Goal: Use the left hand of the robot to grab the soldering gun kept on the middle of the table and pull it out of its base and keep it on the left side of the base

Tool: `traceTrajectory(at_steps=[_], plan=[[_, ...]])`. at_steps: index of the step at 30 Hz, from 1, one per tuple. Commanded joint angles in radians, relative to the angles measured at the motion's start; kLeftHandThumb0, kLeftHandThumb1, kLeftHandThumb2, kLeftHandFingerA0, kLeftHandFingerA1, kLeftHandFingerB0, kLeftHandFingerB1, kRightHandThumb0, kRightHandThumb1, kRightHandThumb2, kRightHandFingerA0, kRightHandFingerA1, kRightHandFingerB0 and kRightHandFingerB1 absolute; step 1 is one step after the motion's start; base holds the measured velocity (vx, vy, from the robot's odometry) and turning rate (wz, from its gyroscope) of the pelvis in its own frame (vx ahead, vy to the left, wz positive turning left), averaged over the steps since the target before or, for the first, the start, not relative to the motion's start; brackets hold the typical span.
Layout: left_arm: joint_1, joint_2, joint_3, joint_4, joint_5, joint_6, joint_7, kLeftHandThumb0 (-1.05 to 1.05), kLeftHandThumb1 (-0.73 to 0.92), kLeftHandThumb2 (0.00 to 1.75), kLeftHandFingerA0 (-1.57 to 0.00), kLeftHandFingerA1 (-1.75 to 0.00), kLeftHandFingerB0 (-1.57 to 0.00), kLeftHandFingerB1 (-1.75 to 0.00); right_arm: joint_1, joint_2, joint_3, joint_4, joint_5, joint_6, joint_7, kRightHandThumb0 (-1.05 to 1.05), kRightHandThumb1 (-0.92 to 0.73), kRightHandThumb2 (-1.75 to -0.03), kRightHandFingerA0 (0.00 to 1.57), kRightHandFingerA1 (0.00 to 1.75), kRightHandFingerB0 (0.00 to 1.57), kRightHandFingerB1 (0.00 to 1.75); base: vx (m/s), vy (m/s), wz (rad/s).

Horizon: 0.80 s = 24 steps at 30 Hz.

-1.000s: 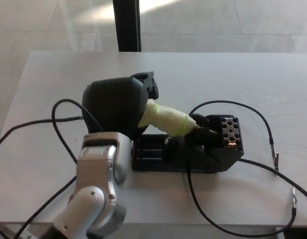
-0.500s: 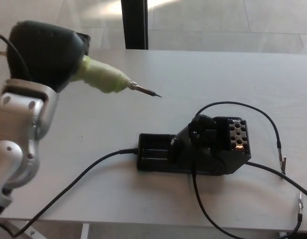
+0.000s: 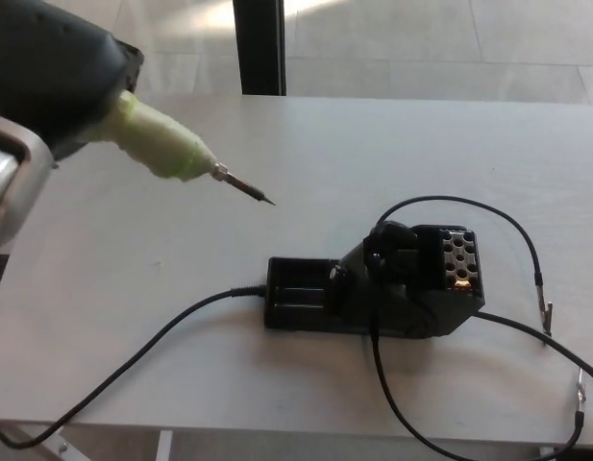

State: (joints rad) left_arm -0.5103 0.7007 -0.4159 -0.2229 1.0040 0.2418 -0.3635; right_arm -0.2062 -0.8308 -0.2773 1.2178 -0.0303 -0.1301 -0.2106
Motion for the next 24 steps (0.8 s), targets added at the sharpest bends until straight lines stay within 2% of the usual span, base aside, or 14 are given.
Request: traceTrajectory(at_steps=[1,4,5,7,10,11,12,14,16,19,20,21,22,24], plan=[[0.098,-0.217,-0.077,0.052,-0.009,0.196,-0.215,-0.24,0.78,0.73,-0.8,-1.37,-0.64,-0.71,0.008,-0.038,0.023,0.012,-0.032,-0.026,-0.013,-1.05,-0.73,-1.31,1.57,1.29,1.57,1.08,0.0,0.0,0.0],[0.117,-0.271,-0.074,0.087,-0.009,0.203,-0.195,-0.23,0.76,0.76,-0.84,-1.35,-0.69,-0.78,0.012,-0.035,0.022,0.012,-0.028,-0.027,-0.007,-1.05,-0.63,-1.38,1.57,1.34,1.57,1.06,0.0,0.0,0.0],[0.149,-0.36,-0.08,0.145,-0.038,0.268,-0.188,-0.26,0.76,0.78,-0.81,-1.37,-0.67,-0.9,0.009,-0.034,0.015,0.016,-0.019,-0.024,0.001,-1.05,-0.6,-1.46,1.57,1.39,1.57,1.01,0.0,0.0,0.0],[0.193,-0.456,-0.059,0.219,-0.065,0.3,-0.091,-0.26,0.68,0.88,-0.81,-1.64,-0.62,-0.97,0.002,-0.033,0.014,0.023,-0.013,-0.016,0.032,-1.05,-0.6,-1.44,1.57,1.41,1.57,0.99,0.0,0.0,0.0],[0.214,-0.512,-0.031,0.265,-0.067,0.315,-0.066,-0.26,0.67,0.91,-0.84,-1.65,-0.62,-0.98,0.0,-0.028,0.008,0.025,-0.004,-0.015,0.045,-1.05,-0.58,-1.45,1.57,1.44,1.57,1.0,0.0,0.0,0.02],[0.217,-0.542,-0.01,0.299,-0.083,0.318,-0.036,-0.22,0.59,0.97,-0.84,-1.67,-0.66,-1.18,0.0,-0.023,0.003,0.027,0.001,-0.018,0.047,-1.05,-0.58,-1.47,1.57,1.42,1.57,1.02,0.0,0.0,0.09],[0.219,-0.565,0.009,0.322,-0.094,0.324,-0.014,-0.22,0.59,0.97,-0.84,-1.67,-0.66,-1.18,-0.003,-0.02,-0.009,0.028,0.015,-0.018,0.056,-1.05,-0.58,-1.47,1.57,1.42,1.57,1.02,0.0,0.0,0.08],[0.222,-0.58,0.029,0.331,-0.095,0.309,0.0,-0.23,0.6,0.98,-0.8,-1.58,-0.69,-1.1,-0.003,-0.021,-0.005,0.028,0.009,-0.021,0.051,-1.05,-0.58,-1.48,1.57,1.43,1.57,1.0,0.0,0.0,0.03],[0.23,-0.561,0.049,0.362,-0.109,0.227,0.048,-0.26,0.68,0.87,-0.62,-1.33,-0.53,-0.9,-0.008,-0.022,-0.021,0.02,0.029,-0.001,0.08,-1.05,-0.56,-1.49,1.57,1.52,1.57,1.03,0.0,0.0,0.0],[0.222,-0.569,0.068,0.381,-0.098,0.265,0.04,-0.47,0.78,0.7,-0.71,-1.42,-0.43,-0.86,-0.01,-0.012,-0.055,0.021,0.055,-0.021,0.109,-1.05,-0.55,-1.5,1.57,1.58,1.57,1.06,0.0,0.0,0.0],[0.221,-0.55,0.058,0.376,-0.086,0.255,0.022,-0.55,0.79,0.64,-0.71,-1.22,-0.23,-0.58,-0.008,-0.009,-0.061,0.022,0.057,-0.022,0.114,-1.05,-0.54,-1.49,1.57,1.55,1.57,1.03,0.0,0.0,0.0],[0.221,-0.508,0.035,0.359,-0.063,0.239,-0.024,-0.6,0.79,0.63,-0.39,-1.06,-0.2,-0.57,-0.009,-0.008,-0.063,0.025,0.055,-0.022,0.121,-1.05,-0.53,-1.49,1.57,1.56,1.57,1.03,0.0,0.0,0.0],[0.22,-0.487,0.023,0.353,-0.056,0.236,-0.048,-0.6,0.76,0.61,-0.26,-0.83,-0.22,-0.52,-0.009,-0.008,-0.062,0.028,0.052,-0.022,0.127,-1.05,-0.52,-1.48,1.57,1.56,1.57,1.0,0.0,0.0,0.0],[0.224,-0.464,0.014,0.349,-0.057,0.226,-0.034,-0.62,0.73,0.6,-0.22,-0.79,-0.24,-0.47,-0.01,-0.01,-0.059,0.037,0.046,-0.024,0.142,-1.05,-0.52,-1.48,1.57,1.55,1.55,0.98,0.0,0.0,0.0]])
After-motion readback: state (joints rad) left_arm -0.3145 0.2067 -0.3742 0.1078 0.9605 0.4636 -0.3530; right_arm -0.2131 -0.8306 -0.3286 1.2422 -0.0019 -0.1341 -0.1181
